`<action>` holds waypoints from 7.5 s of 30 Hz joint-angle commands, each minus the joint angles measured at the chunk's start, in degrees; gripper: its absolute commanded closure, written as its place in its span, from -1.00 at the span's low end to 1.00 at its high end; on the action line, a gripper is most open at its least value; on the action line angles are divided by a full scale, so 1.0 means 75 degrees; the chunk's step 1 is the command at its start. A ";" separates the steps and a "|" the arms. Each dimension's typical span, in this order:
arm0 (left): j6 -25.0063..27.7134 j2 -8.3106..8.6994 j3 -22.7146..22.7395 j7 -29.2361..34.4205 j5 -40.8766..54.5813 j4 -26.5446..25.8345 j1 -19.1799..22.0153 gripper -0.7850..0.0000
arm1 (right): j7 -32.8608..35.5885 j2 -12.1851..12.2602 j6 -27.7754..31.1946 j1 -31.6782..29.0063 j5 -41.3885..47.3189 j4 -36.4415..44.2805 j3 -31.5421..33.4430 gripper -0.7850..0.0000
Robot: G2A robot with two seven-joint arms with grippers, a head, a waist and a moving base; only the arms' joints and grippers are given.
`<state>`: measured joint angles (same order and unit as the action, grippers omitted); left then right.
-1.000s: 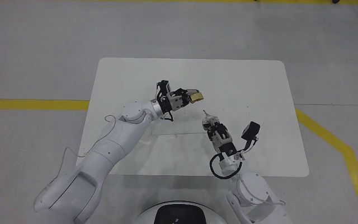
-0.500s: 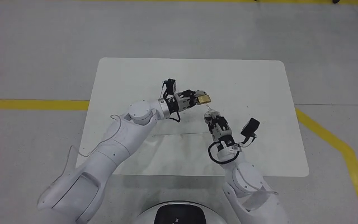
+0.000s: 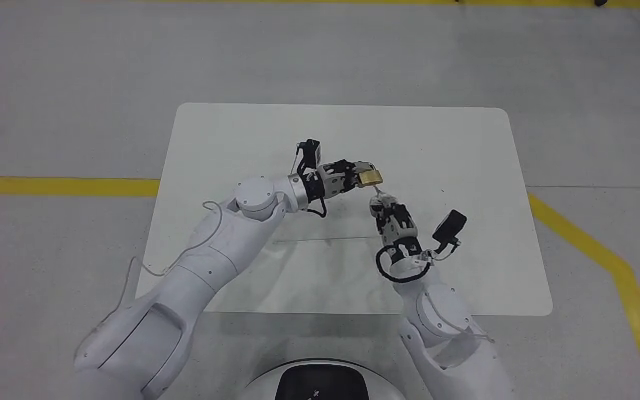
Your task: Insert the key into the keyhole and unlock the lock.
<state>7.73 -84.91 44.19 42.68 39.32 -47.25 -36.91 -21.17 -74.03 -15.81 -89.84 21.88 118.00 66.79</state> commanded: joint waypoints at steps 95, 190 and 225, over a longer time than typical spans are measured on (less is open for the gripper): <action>0.1141 -0.0838 0.0059 -0.1290 -0.0667 -0.0532 -0.0688 1.00 | -0.3120 -0.0656 0.0994 -0.0881 -0.3805 -0.0104 -0.0854 1.00; 0.1062 -0.1279 0.0696 0.0040 -0.1611 -0.0161 -0.0781 1.00 | -0.2496 -0.1549 0.0488 -0.0873 -0.4285 -0.0393 -0.0388 1.00; 0.1113 -0.1085 0.1617 -0.0626 -0.2046 0.0190 -0.0714 1.00 | -0.1822 -0.1557 0.0847 -0.1725 -0.4228 0.0082 0.0403 -1.00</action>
<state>16.08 -93.03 56.33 37.96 23.46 -45.85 -42.27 -34.84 -85.71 -9.45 -102.77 -9.82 118.62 69.81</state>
